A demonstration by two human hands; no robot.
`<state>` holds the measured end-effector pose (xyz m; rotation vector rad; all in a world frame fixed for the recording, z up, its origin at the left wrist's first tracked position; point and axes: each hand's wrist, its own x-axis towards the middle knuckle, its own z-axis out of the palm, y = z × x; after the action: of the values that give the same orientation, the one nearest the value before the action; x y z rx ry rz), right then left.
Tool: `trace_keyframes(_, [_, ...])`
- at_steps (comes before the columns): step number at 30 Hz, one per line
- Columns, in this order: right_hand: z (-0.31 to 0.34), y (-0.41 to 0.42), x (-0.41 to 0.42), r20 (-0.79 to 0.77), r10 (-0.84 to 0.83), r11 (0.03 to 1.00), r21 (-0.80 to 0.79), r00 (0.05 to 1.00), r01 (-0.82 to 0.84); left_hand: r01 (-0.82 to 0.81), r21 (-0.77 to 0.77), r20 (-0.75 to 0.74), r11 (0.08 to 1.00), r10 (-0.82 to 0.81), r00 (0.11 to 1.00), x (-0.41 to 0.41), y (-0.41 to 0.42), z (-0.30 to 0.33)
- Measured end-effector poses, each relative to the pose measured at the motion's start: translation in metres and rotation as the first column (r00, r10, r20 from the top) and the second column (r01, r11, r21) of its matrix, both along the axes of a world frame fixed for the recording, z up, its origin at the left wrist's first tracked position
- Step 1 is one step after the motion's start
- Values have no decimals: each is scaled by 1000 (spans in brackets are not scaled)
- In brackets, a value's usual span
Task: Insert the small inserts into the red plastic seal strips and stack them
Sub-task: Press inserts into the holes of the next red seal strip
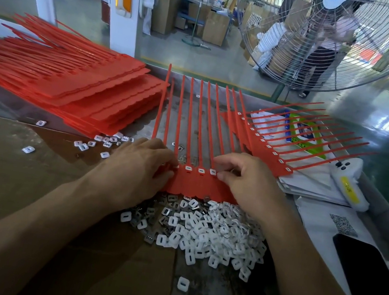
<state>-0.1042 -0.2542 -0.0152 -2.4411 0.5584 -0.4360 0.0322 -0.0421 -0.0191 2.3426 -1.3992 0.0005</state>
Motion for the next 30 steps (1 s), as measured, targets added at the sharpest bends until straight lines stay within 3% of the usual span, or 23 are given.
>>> trace_keyframes(5, [5, 1, -9, 25, 20, 998, -58, 999, -19, 5, -12, 3, 1000, -5, 1000, 0, 0, -1])
trace_keyframes(19, [12, 11, -9, -201, 34, 934, -343, 979, -103, 7, -31, 22, 1000, -6, 1000, 0, -1, -1])
trace_keyframes(26, [13, 14, -10, -114, 24, 926, -371, 993, -65, 7, -37, 28, 999, -6, 1000, 1, -1, -2])
trace_keyframes(30, [13, 15, -12, -151, 55, 910, -400, 987, -111, 10, -36, 22, 999, -9, 1000, 2, -1, -3])
